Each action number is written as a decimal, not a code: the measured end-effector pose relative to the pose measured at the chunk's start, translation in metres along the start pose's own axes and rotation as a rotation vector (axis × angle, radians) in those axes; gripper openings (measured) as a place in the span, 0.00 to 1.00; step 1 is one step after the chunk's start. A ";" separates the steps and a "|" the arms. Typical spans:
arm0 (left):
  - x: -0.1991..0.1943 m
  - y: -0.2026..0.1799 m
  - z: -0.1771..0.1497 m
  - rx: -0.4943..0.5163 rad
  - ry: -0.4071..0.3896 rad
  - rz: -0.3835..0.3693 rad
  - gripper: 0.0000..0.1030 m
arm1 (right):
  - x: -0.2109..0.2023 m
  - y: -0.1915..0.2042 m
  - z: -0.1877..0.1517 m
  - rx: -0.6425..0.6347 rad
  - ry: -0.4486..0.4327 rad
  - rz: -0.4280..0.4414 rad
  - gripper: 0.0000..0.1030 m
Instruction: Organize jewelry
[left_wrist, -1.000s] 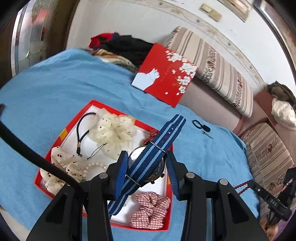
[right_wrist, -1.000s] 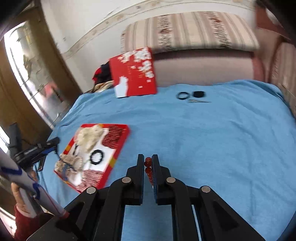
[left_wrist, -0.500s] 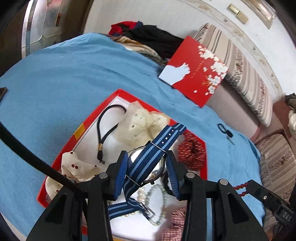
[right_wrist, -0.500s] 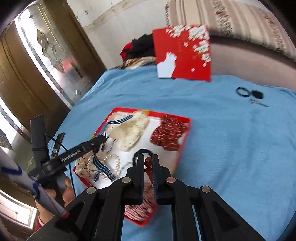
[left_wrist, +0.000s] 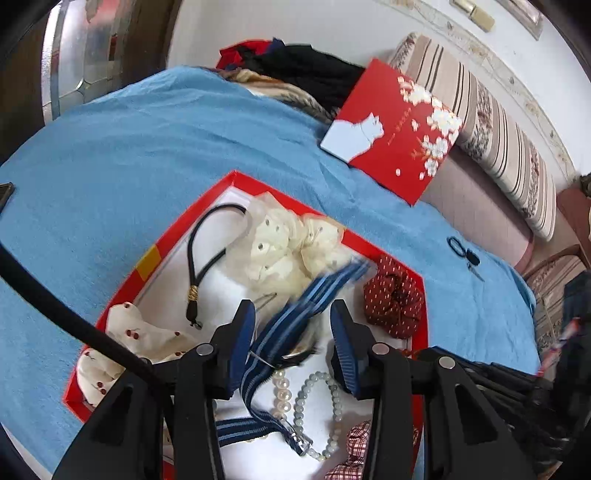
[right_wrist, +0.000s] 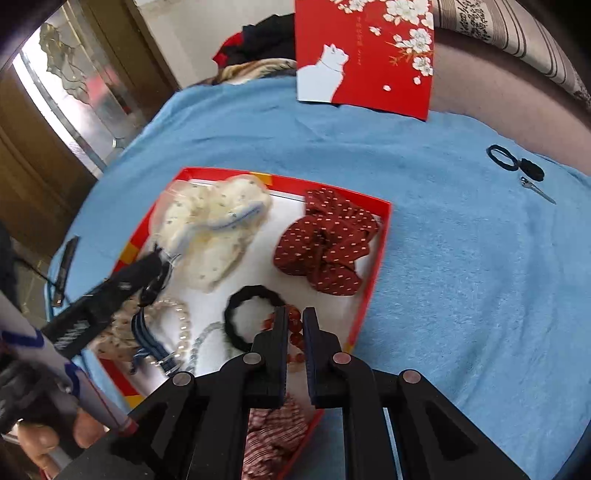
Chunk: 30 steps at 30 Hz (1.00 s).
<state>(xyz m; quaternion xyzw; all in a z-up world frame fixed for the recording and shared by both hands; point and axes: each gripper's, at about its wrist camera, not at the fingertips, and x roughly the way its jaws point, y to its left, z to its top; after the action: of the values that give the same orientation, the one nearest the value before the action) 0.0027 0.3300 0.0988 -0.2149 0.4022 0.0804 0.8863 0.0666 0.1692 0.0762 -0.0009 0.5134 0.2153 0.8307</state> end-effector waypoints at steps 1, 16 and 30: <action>-0.002 0.000 0.001 -0.004 -0.007 -0.003 0.41 | 0.001 -0.001 0.002 0.001 0.001 -0.006 0.09; -0.047 0.023 -0.001 -0.086 -0.152 0.072 0.57 | -0.016 0.000 0.002 0.000 -0.038 -0.034 0.36; -0.065 0.050 0.002 -0.162 -0.253 0.268 0.64 | 0.023 0.082 -0.018 -0.114 0.035 0.089 0.36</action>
<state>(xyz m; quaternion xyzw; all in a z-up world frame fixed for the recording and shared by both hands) -0.0549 0.3774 0.1328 -0.2182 0.3048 0.2560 0.8910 0.0306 0.2475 0.0657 -0.0291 0.5144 0.2810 0.8097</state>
